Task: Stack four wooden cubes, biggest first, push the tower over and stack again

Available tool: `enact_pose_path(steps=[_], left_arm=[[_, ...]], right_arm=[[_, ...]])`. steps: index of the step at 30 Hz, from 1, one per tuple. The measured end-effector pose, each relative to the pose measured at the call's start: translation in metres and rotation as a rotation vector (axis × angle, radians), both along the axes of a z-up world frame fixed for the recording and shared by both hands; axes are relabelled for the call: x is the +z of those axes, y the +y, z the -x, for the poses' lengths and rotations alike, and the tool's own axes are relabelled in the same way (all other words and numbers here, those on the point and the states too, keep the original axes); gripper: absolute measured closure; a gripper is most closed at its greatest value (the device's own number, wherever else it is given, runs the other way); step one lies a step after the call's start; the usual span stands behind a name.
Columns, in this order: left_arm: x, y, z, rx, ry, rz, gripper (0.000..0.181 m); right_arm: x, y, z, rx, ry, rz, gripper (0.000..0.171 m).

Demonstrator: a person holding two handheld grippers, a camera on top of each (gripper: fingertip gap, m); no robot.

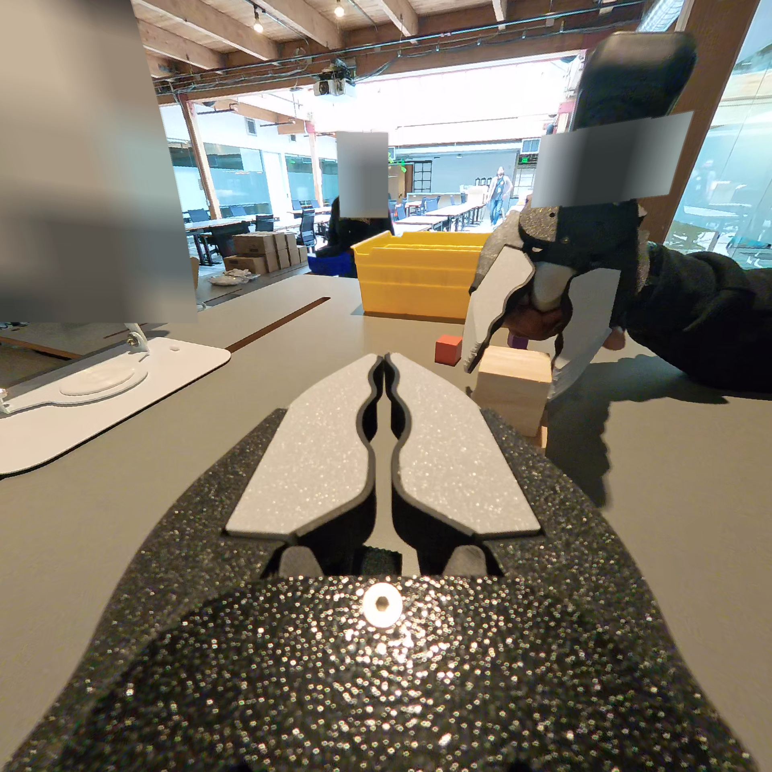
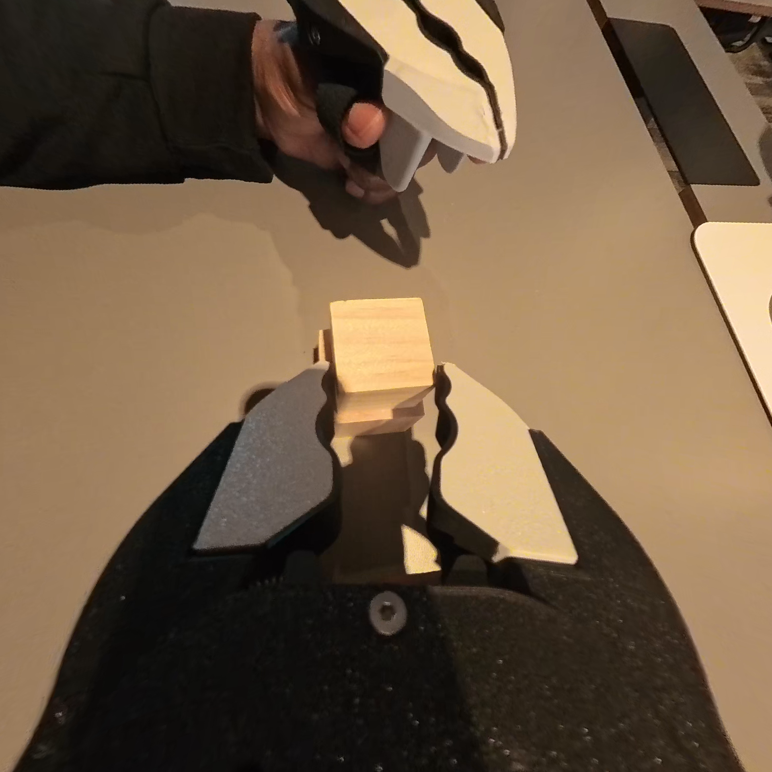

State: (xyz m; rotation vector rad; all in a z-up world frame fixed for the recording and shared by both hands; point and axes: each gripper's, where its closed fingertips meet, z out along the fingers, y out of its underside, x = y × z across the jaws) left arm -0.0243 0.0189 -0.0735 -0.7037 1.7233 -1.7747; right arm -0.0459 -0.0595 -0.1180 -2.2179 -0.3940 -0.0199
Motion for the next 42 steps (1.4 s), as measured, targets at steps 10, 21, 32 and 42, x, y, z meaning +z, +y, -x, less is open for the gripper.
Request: enact_pose_path(steps=[10,21,32,42], left_arm=[[0.0,0.0,0.0,-0.002,-0.001,0.0,0.181],[0.0,-0.002,0.001,-0.002,-0.005,-0.01,0.181],[-0.001,-0.003,0.001,-0.005,-0.008,-0.023,0.181],[-0.002,-0.003,0.0,-0.01,0.006,-0.019,0.181]], right_arm=[[0.013,-0.008,-0.004,0.003,0.029,-0.049,0.116],[0.007,0.001,0.0,-0.003,0.031,-0.049,0.128],[0.034,-0.042,-0.051,-0.153,0.018,-0.086,0.117],[-0.026,-0.122,-0.115,-0.559,0.123,0.265,0.123]])
